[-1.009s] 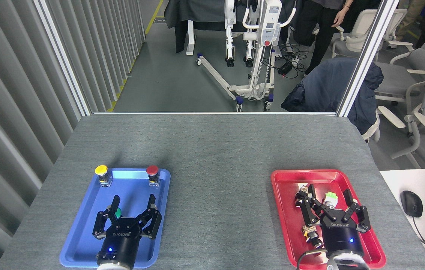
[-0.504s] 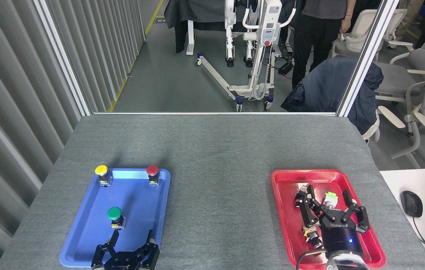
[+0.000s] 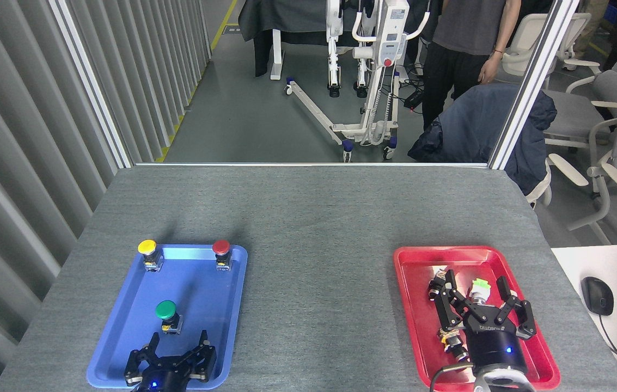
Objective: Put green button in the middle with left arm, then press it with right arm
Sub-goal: 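Lower the left gripper onto the green button on the blue tray, then grasp the green button with the left gripper and lift it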
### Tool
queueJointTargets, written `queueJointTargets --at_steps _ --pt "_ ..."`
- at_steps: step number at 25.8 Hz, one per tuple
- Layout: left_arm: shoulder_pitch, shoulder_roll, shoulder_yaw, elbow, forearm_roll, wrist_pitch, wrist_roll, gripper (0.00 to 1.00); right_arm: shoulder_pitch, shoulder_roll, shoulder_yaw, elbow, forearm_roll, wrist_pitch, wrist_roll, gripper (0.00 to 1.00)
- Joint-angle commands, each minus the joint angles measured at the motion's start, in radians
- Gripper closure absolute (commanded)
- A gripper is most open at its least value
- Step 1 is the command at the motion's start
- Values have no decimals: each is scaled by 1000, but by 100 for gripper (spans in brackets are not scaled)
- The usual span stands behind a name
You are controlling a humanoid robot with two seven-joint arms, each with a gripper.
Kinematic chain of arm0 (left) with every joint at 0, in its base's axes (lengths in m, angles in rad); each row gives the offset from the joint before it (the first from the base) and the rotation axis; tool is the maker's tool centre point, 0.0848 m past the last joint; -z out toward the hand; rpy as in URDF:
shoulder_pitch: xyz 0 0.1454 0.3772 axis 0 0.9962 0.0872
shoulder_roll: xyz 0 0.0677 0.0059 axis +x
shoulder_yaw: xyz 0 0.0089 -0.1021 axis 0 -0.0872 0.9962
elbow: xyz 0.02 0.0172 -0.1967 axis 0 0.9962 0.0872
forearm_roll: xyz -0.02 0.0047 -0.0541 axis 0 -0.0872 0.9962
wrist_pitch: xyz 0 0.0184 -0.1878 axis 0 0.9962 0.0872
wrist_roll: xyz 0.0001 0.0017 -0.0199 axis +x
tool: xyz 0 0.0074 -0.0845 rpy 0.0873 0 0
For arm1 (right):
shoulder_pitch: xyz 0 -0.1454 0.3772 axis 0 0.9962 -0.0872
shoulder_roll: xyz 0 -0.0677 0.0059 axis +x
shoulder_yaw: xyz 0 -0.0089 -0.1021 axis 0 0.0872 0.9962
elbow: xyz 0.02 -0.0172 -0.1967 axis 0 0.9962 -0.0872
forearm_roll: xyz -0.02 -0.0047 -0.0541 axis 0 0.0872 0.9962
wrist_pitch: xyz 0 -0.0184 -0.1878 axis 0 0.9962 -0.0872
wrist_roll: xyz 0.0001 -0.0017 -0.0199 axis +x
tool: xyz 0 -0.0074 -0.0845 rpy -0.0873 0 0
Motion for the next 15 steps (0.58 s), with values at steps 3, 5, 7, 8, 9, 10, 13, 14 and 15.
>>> queueJointTargets --at_steps 3,5,7,8,9,10,13,14,15 --pt "-21 9 12 11 -2 -1 -15 2 -3 0 0 0 0 0 0 0" --pt "-38 9 12 25 -2 -1 -15 2 -3 0 0 0 0 0 0 0" --pt "-59 7 12 43 -2 -1 -15 2 -3 0 -2 0 0 0 0 0" --pt "-68 7 12 56 0 -1 -16 2 -3 0 0 0 0 0 0 0" --pt "-79 7 12 69 0 -3 -19 2 -3 0 0 0 0 0 0 0" --pt "-91 7 12 88 -2 -3 -22 2 -4 0 0 0 0 0 0 0" --pt "-127 7 12 148 0 0 -25 2 -4 0 0 0 0 -1 0 0" --pt "-136 7 12 163 0 0 -25 2 -4 0 0 0 0 0 0 0" --pt "-143 7 12 174 0 0 -25 2 -4 0 0 0 0 0 0 0"
